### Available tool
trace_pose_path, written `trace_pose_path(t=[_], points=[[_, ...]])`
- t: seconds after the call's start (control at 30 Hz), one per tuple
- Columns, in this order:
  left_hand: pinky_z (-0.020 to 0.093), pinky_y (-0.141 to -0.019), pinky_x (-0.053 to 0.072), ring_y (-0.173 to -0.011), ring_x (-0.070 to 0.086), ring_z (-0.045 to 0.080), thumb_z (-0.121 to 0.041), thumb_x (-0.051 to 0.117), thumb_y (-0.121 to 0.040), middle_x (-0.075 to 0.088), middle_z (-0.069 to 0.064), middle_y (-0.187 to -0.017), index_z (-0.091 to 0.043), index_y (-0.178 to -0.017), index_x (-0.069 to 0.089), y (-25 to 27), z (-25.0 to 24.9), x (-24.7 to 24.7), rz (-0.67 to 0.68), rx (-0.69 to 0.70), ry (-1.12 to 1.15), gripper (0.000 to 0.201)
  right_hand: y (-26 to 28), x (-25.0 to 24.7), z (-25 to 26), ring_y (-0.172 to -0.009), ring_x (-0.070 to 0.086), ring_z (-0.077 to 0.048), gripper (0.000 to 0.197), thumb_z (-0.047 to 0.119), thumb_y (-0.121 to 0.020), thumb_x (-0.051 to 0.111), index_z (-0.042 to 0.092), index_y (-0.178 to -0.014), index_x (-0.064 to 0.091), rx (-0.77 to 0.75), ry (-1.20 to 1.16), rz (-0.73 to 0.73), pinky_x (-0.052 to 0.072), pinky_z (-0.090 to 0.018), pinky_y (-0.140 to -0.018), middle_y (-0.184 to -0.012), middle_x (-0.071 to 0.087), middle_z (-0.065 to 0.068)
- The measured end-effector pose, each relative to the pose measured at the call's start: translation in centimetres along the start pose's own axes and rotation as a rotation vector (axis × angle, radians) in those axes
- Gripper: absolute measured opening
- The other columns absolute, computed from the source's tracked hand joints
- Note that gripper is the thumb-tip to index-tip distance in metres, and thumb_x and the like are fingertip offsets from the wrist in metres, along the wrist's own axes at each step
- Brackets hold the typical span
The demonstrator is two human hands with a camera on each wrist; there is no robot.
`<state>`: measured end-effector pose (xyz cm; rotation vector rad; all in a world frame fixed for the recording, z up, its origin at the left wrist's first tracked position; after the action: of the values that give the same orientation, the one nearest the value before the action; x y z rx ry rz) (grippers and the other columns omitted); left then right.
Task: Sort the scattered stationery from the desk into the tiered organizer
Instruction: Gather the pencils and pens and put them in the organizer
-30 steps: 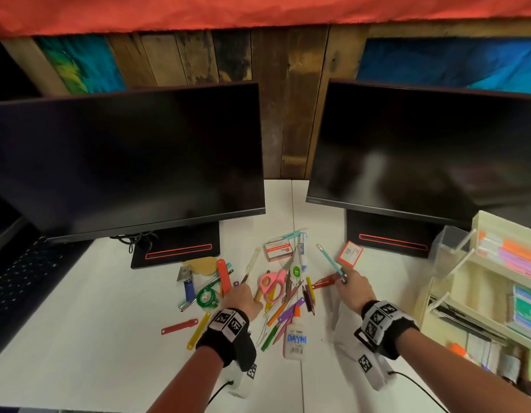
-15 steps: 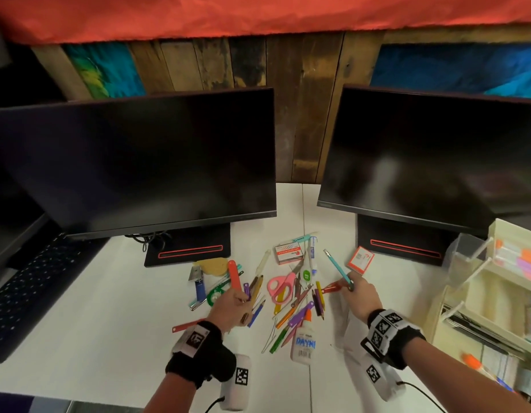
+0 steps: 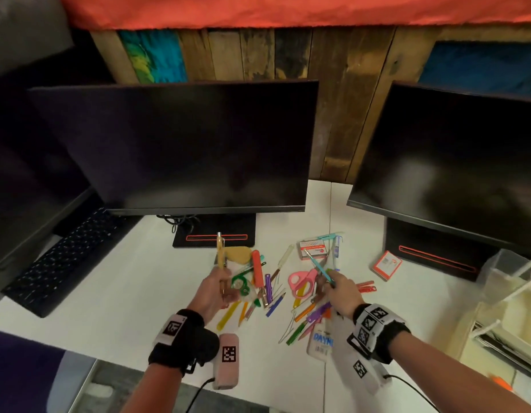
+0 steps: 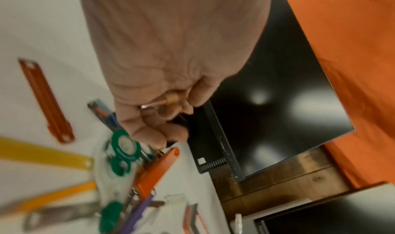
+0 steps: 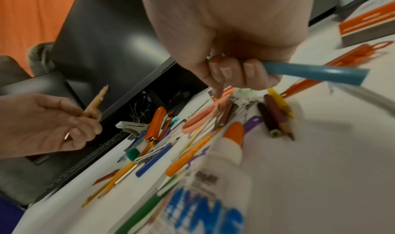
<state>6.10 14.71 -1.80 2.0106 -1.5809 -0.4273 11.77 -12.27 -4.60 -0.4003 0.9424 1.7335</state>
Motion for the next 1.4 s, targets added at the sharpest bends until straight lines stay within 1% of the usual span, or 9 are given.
trace_pose_path(t=[0.13, 0.23, 0.33, 0.47, 0.6, 0.77, 0.93, 1.2, 1.4], points=[[0.042, -0.073, 0.052, -0.055, 0.041, 0.018, -0.027, 0.041, -0.097, 0.038, 0.003, -0.062, -0.014, -0.077, 0.045, -0.6, 0.5, -3.3, -0.247, -0.017, -0.187, 0.024, 0.1, 1.1, 1.7, -0.092, 0.061, -0.026, 0.027, 0.015, -0.096, 0.043, 0.012, -0.120, 0.056, -0.035, 0.042, 0.053, 0.042, -0.024, -0.073, -0.108, 0.065, -0.012], [0.035, -0.066, 0.043, -0.072, 0.052, 0.024, -0.029, 0.051, -0.093, 0.052, 0.004, -0.071, -0.010, -0.081, 0.050, -0.8, 0.3, -4.4, -0.351, 0.077, -0.737, 0.022, 0.2, 1.7, 2.5, -0.096, 0.061, -0.026, 0.021, 0.017, -0.095, 0.046, 0.011, -0.111, 0.059, -0.055, 0.085, 0.084, 0.043, -0.026, -0.073, -0.102, 0.063, -0.007], [0.030, -0.073, 0.044, -0.085, 0.060, 0.027, -0.027, 0.056, -0.089, 0.059, 0.003, -0.084, -0.017, -0.084, 0.048, -0.8, 1.5, -4.8, -0.401, 0.093, -0.932, 0.014, 0.3, 2.2, 2.7, -0.091, 0.063, -0.024, 0.017, 0.022, -0.095, 0.047, 0.018, -0.105, 0.060, -0.061, 0.076, 0.099, 0.049, -0.030, -0.075, -0.092, 0.062, -0.002], [0.033, -0.078, 0.047, -0.092, 0.063, 0.030, -0.025, 0.054, -0.090, 0.065, 0.007, -0.091, -0.019, -0.085, 0.048, -0.9, 2.0, -3.5, -0.385, 0.135, -1.004, 0.009, 0.0, 3.3, 4.6, -0.078, 0.062, -0.018, 0.021, 0.027, -0.095, 0.046, 0.020, -0.111, 0.058, -0.135, 0.054, 0.104, 0.053, -0.033, -0.076, -0.089, 0.065, -0.002], [0.038, -0.077, 0.049, -0.089, 0.064, 0.032, -0.026, 0.043, -0.097, 0.068, 0.011, -0.093, -0.017, -0.118, 0.052, -1.6, 1.0, -2.2, -0.343, 0.305, -1.075, 0.025, -0.4, 6.1, 9.1, -0.056, 0.047, -0.011, 0.039, 0.017, -0.098, 0.038, 0.036, -0.132, 0.043, -0.288, 0.167, 0.233, 0.045, -0.022, -0.051, -0.077, 0.054, 0.003], [0.038, -0.086, 0.048, -0.102, 0.061, 0.031, -0.028, 0.040, -0.098, 0.066, 0.012, -0.111, -0.023, -0.132, 0.049, -4.6, 0.9, -1.8, -0.243, 0.217, -1.131, 0.035, -1.3, 9.0, 12.0, -0.089, 0.059, -0.027, 0.046, 0.023, -0.099, 0.034, 0.039, -0.141, 0.030, -0.354, 0.425, 0.331, 0.048, -0.032, -0.070, -0.114, 0.049, -0.008], [0.038, -0.086, 0.048, -0.103, 0.060, 0.034, -0.025, 0.039, -0.097, 0.064, 0.014, -0.111, -0.018, -0.123, 0.052, -6.0, 0.9, -1.1, -0.225, 0.178, -1.186, 0.030, -1.8, 7.8, 9.7, -0.088, 0.062, -0.030, 0.043, 0.022, -0.098, 0.032, 0.029, -0.140, 0.032, -0.299, 0.442, 0.281, 0.053, -0.041, -0.080, -0.138, 0.038, -0.005], [0.036, -0.091, 0.045, -0.111, 0.057, 0.032, -0.025, 0.046, -0.096, 0.060, 0.013, -0.120, -0.009, -0.119, 0.052, -7.7, 0.1, 0.3, -0.225, 0.095, -1.224, 0.028, -0.9, 4.4, 5.3, -0.083, 0.052, -0.017, 0.042, 0.024, -0.099, 0.035, 0.030, -0.140, 0.035, -0.282, 0.228, 0.179, 0.046, -0.030, -0.078, -0.103, 0.043, -0.001], [0.034, -0.091, 0.046, -0.114, 0.056, 0.031, -0.019, 0.052, -0.092, 0.058, 0.012, -0.124, -0.008, -0.120, 0.049, -8.1, 0.5, 1.6, -0.175, 0.027, -1.310, 0.031, 0.7, 2.3, 1.9, -0.108, 0.053, -0.020, 0.035, 0.018, -0.098, 0.040, 0.023, -0.132, 0.046, -0.209, 0.042, 0.067, 0.044, -0.031, -0.094, -0.119, 0.053, -0.003]])
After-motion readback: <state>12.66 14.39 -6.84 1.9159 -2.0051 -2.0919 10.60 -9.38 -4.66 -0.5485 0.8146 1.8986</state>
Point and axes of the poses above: each hand's wrist, its own y-axis away from the middle knuckle, its own x-axis out of the palm, z = x × y, the point moved 7 cm from there along -y, towards the middle knuckle
